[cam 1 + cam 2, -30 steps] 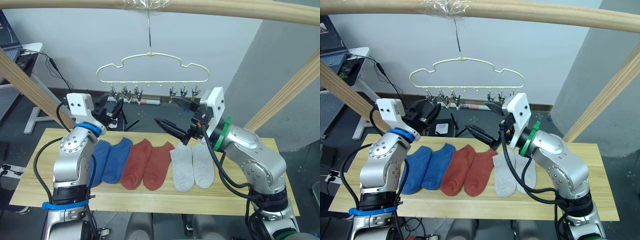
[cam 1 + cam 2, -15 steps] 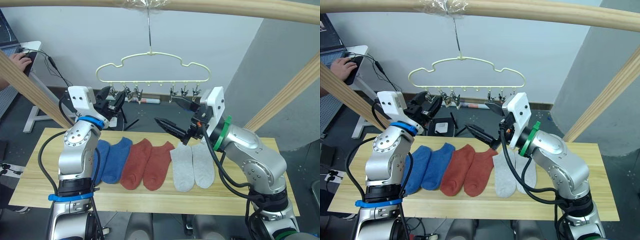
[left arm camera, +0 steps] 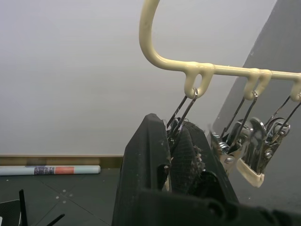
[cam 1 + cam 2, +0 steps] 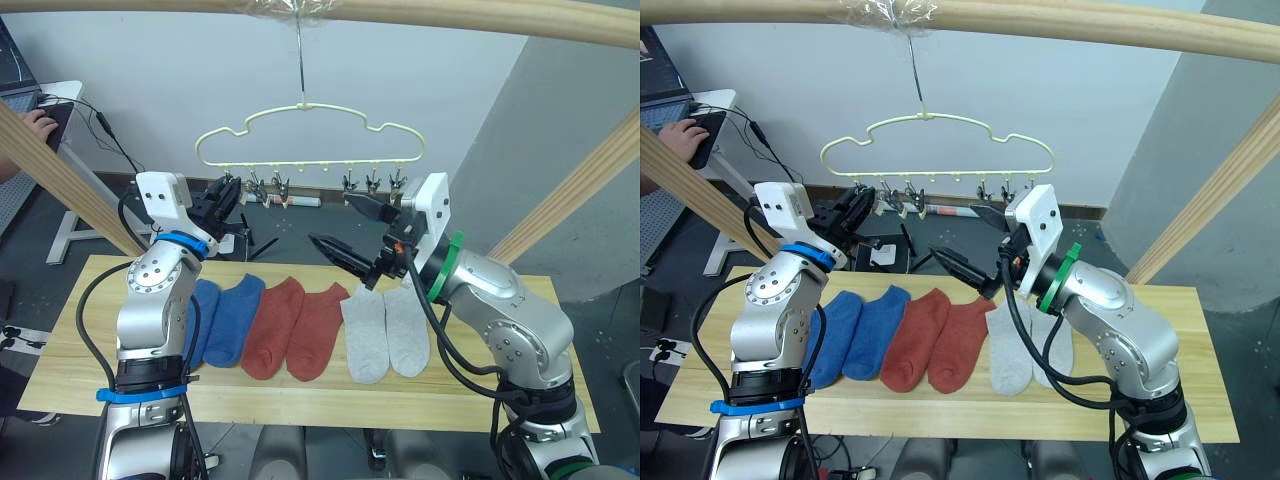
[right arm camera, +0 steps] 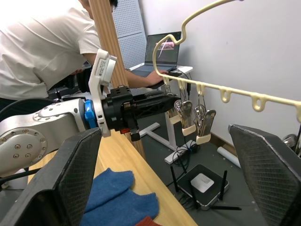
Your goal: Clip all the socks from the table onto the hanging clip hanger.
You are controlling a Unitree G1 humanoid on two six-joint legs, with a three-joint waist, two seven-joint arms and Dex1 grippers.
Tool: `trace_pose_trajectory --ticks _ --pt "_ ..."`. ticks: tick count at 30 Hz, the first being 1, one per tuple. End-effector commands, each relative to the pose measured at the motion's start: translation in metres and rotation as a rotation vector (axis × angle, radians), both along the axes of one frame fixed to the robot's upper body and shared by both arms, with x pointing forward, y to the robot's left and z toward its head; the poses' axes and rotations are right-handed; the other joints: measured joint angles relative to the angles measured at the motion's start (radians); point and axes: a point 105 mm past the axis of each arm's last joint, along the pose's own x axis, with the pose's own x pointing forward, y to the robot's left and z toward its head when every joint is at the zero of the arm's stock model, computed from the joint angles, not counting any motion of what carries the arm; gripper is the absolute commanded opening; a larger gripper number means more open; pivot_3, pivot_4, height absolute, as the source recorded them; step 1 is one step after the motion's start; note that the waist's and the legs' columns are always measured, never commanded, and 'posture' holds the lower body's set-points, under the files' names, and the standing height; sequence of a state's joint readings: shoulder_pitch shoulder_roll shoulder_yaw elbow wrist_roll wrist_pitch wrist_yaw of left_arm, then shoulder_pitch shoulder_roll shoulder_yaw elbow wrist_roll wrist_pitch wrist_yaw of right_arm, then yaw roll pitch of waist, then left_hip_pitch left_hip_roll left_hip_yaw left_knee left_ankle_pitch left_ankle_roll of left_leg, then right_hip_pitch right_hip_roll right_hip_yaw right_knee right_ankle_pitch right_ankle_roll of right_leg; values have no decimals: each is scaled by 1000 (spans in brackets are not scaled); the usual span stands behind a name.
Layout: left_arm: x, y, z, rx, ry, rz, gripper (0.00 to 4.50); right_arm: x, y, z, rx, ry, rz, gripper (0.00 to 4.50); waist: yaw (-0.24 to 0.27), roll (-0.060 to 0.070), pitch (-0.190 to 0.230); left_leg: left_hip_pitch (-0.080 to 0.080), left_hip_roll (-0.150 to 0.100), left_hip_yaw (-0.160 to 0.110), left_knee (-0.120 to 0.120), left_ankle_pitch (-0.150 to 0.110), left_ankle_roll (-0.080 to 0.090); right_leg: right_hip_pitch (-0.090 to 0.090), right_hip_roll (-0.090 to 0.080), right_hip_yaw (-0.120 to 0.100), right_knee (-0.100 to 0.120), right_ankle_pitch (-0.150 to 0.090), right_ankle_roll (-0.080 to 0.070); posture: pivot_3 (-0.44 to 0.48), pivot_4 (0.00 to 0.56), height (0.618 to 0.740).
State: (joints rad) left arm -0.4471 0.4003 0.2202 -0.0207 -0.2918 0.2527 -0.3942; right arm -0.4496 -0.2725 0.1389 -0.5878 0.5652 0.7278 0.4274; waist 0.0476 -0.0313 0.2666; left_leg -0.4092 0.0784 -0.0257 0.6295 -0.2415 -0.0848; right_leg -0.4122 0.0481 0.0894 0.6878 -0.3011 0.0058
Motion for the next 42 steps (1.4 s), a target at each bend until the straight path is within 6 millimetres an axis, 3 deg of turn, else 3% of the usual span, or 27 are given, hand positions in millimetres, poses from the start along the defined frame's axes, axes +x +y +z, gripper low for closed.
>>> trace_pose_trajectory --ticks 1,3,5,7,10,15,21,23,25,35,38,41,42 --pt "-3 -3 11 42 -27 -22 121 1 -13 -19 -47 15 -102 4500 1 0 0 0 0 0 0 0 -1 0 0 0 0 0 0 166 279 740" --pt "-2 -6 6 57 10 -39 121 7 -26 -48 -127 71 -199 4500 3 0 0 -1 0 0 0 1 -2 0 -1 0 -1 0 0 171 276 740" --pt "-2 -7 -4 37 68 -54 121 16 -49 -95 -238 195 -361 4500 3 0 0 -2 -1 0 0 1 -2 0 -1 0 -2 0 1 179 275 740" --pt "-3 -5 -8 25 89 -52 121 20 -68 -130 -317 287 -480 4500 3 0 0 -2 -1 0 0 1 -3 0 -1 0 -3 -1 3 194 271 740" --pt "-5 -6 -12 -5 114 -55 121 20 -85 -165 -357 404 -578 4500 -4 0 0 -1 -1 1 0 2 -4 0 -1 1 -3 -2 5 194 271 740" --pt "-7 -8 -17 -27 130 -45 121 23 -95 -200 -391 508 -666 4500 -10 0 0 0 0 0 0 2 -5 0 0 1 0 -2 6 210 255 740" --pt "-8 -11 -17 -43 129 -38 121 30 -96 -220 -401 558 -713 4500 -10 0 0 0 -1 1 0 3 -6 0 0 1 0 -2 6 220 243 740" --pt "-8 -13 -16 -49 126 -41 121 32 -104 -228 -414 569 -762 4118 -9 0 -1 0 -1 1 0 3 -6 0 0 1 0 -2 6 227 235 740" --pt "-8 -15 -16 -53 125 -47 121 32 -109 -232 -425 573 -781 3572 -6 -1 -2 0 -1 1 0 3 -7 0 0 1 0 -2 6 227 235 740" --pt "-4 -18 -19 -62 131 -55 121 22 -115 -241 -502 540 -739 14 4 -2 -10 1 -1 1 0 4 -7 1 -1 1 1 -1 5 234 212 740" --pt "-2 -17 -19 -93 151 -67 121 20 -122 -238 -557 472 -721 14 10 -2 -12 1 -2 1 1 4 -8 2 -1 1 1 0 5 246 206 740" --pt "-3 -19 -21 -131 191 -104 121 21 -124 -225 -564 387 -689 14 13 -2 -14 1 -2 1 1 4 -8 2 -1 0 1 0 5 256 210 740" --pt "-4 -19 -23 -169 226 -127 121 22 -114 -210 -513 340 -638 14 13 -2 -14 2 -2 1 1 4 -8 2 -1 0 1 0 5 258 211 740"
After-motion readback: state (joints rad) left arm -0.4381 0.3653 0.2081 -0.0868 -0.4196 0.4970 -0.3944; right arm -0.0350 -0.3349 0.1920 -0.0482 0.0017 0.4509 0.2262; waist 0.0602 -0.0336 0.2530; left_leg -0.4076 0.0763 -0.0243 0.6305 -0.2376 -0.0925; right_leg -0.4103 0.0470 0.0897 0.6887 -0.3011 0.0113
